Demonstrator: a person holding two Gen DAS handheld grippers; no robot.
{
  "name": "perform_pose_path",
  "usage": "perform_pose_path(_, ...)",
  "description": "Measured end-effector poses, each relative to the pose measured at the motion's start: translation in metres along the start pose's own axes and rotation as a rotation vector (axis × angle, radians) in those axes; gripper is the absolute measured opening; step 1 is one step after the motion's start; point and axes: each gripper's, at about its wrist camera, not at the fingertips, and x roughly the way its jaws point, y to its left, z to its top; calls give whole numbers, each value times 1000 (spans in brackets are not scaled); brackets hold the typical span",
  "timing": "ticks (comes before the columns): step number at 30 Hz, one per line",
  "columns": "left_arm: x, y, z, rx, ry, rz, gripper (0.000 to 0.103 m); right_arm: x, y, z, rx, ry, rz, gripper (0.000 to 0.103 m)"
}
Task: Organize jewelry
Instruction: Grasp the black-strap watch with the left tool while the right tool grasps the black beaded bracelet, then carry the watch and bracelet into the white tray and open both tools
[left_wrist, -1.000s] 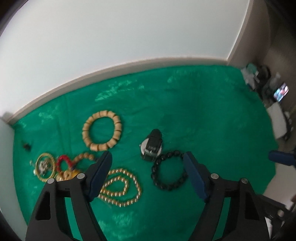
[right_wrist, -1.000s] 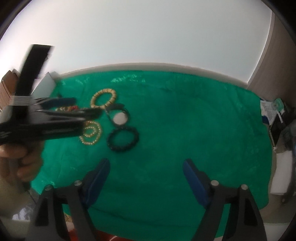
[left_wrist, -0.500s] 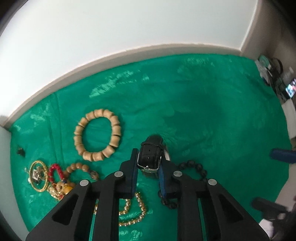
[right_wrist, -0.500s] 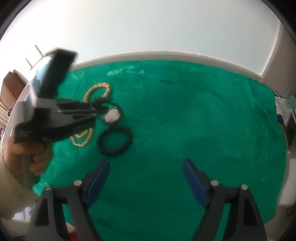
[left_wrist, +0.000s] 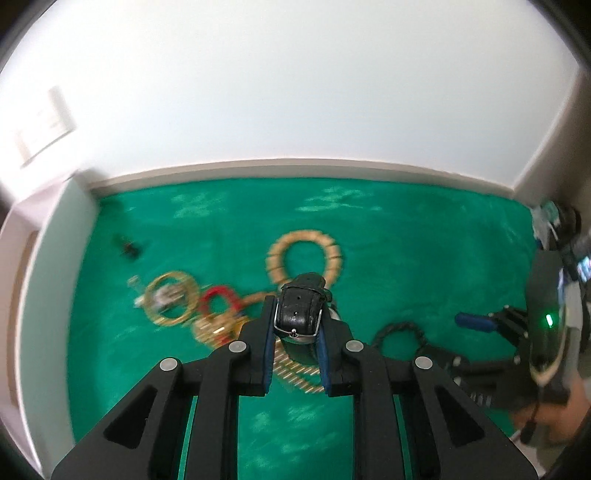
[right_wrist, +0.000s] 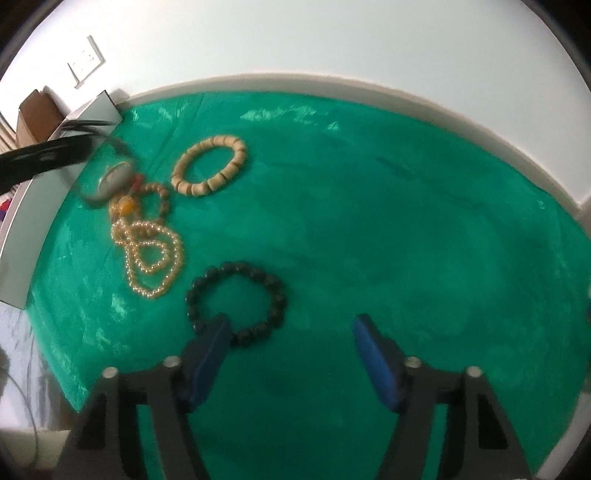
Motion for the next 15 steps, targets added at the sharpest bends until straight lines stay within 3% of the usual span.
perform_pose_path(4,-19,36,-21,-77,14,66,18,15,6,8,-42,33,37,63)
perform_pose_path(7,-27,52,-39,-111,20,104,18,27,15,12,-79,41,3,63)
perform_pose_path(11,-36,70,-65,-170,42,134,18,41,25,16,-152,32,-92,42)
perform_pose_path(13,-41,77,-75,-202,53,144,18,42,29,16,-172,36,-97,28)
perform_pose_path(14,-41,80,-79,-212,57,151,18,42,32,16,-190,42,-108,14)
perform_pose_path(15,-44,83,-82,-220,60,157,18,41,36,15,-206,41,-128,14)
